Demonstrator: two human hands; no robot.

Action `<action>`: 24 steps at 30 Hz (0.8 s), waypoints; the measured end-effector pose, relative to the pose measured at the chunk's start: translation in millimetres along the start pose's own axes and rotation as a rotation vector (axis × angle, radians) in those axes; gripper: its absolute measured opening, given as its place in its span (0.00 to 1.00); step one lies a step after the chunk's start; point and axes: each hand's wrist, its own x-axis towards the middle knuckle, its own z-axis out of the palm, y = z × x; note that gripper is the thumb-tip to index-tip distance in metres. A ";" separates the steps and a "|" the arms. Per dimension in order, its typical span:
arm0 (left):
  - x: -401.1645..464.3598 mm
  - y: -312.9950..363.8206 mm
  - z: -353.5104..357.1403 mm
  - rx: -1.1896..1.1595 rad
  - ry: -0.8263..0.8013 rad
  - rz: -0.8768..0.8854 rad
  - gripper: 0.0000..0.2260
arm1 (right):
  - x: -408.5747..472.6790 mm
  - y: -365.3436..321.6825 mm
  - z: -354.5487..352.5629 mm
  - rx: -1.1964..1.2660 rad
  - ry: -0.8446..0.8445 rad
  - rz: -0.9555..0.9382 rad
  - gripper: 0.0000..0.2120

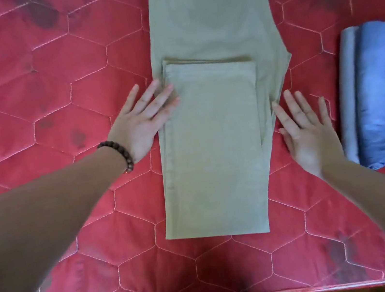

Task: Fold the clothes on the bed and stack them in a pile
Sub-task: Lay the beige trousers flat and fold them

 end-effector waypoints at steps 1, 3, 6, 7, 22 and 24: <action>12.9 -2.5 -1.9 0.005 0.001 0.050 0.34 | 11.6 -0.4 -0.2 -0.017 0.011 -0.047 0.29; 31.2 -7.3 -5.0 0.012 -0.009 0.142 0.31 | 31.2 -0.5 -0.5 -0.033 0.019 -0.161 0.34; 43.6 -18.1 -8.8 0.003 -0.038 0.226 0.32 | 52.2 6.7 -7.9 -0.081 0.003 -0.289 0.40; 46.7 -22.1 -10.4 -0.007 -0.054 0.243 0.32 | 58.1 10.9 -11.5 -0.100 0.001 -0.319 0.40; 43.7 -7.6 -65.6 -1.220 -0.378 -0.447 0.12 | 104.2 -1.5 -55.0 0.947 -0.745 0.260 0.22; 59.2 -9.0 -71.0 -1.141 -0.436 -0.601 0.12 | 104.3 0.2 -49.5 1.065 -0.781 0.466 0.18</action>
